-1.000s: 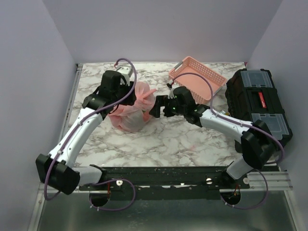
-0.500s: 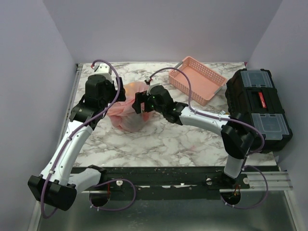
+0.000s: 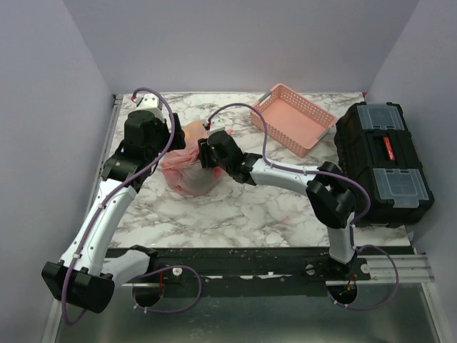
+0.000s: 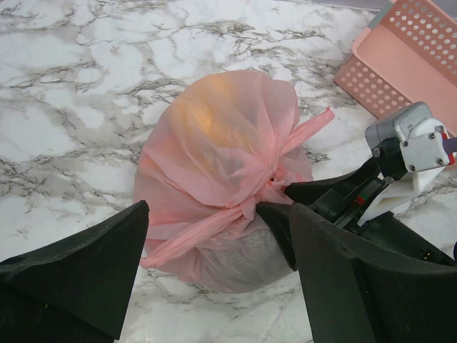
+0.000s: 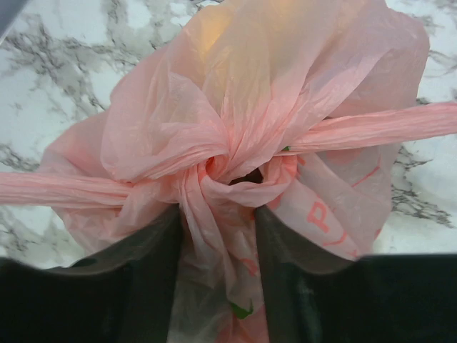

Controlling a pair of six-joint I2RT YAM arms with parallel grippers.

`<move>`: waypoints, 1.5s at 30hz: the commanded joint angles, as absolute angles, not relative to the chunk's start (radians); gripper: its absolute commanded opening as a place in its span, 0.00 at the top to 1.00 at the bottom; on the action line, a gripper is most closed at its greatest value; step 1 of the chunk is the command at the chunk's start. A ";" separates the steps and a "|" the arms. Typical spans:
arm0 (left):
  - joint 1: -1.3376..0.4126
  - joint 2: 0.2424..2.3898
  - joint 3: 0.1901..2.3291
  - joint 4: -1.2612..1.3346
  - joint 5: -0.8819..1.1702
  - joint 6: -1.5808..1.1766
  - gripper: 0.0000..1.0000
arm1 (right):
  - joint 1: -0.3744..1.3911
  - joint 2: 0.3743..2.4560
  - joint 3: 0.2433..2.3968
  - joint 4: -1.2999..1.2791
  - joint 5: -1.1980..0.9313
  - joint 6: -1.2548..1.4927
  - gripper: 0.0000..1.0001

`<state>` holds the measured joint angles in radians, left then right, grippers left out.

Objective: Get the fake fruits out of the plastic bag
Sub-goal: Untie the plastic bag at the center of the board.

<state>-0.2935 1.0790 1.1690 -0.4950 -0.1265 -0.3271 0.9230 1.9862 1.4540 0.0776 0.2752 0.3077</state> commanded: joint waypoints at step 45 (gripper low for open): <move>-0.520 1.420 1.277 -0.629 0.215 -0.160 0.30 | 0.884 1.445 0.843 0.182 -0.064 0.137 0.94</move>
<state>-0.4969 1.3911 1.2392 -0.5743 0.2955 -0.2035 0.8864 1.4654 0.8589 0.1673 -0.0441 0.1307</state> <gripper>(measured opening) 0.709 0.057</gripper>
